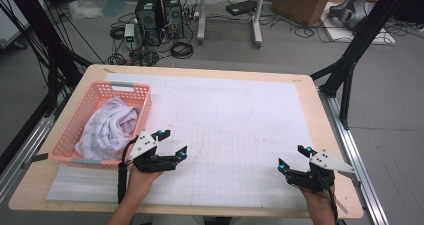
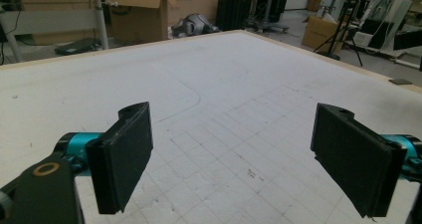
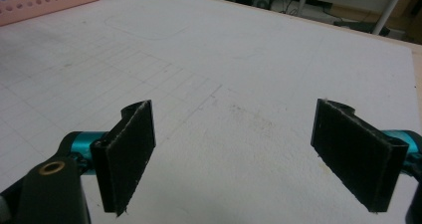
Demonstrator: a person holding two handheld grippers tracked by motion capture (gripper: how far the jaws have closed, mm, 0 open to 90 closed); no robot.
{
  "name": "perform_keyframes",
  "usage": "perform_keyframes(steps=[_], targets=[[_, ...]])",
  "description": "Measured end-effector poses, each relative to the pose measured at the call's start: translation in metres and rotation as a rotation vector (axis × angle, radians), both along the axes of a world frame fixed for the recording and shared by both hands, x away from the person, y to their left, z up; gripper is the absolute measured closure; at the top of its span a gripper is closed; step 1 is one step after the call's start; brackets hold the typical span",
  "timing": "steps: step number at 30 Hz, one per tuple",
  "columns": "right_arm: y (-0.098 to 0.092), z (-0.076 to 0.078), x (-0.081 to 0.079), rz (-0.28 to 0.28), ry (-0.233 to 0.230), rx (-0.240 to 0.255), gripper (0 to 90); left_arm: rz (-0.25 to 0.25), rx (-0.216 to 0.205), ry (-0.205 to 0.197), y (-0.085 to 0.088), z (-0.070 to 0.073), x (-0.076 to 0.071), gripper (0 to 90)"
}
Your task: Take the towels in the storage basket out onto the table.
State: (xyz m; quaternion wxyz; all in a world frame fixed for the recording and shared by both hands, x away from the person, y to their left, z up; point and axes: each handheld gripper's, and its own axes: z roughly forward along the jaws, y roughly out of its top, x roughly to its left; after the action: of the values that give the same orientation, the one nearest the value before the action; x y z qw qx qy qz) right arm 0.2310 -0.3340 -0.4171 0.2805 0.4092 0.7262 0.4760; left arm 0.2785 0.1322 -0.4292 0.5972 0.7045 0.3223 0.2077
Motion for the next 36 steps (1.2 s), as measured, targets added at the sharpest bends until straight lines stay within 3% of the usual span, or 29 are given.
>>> perform_keyframes(steps=[14, 23, 26, 36], targets=[[-0.005, 0.001, -0.002, -0.014, -0.004, 0.012, 16.1, -0.023, -0.016, -0.012, -0.003, 0.007, -0.003, 17.9], [-0.007, 0.003, -0.003, -0.017, -0.01, 0.023, 16.1, -0.051, -0.058, -0.021, 0.008, 0.033, -0.004, 17.9], [-0.007, 0.003, -0.003, -0.016, -0.012, 0.024, 16.0, -0.055, -0.041, -0.028, 0.011, 0.039, -0.004, 17.9], [-0.006, 0.004, -0.003, -0.011, -0.011, 0.022, 16.1, -0.002, -0.036, -0.034, 0.04, 0.072, 0.011, 17.5]])
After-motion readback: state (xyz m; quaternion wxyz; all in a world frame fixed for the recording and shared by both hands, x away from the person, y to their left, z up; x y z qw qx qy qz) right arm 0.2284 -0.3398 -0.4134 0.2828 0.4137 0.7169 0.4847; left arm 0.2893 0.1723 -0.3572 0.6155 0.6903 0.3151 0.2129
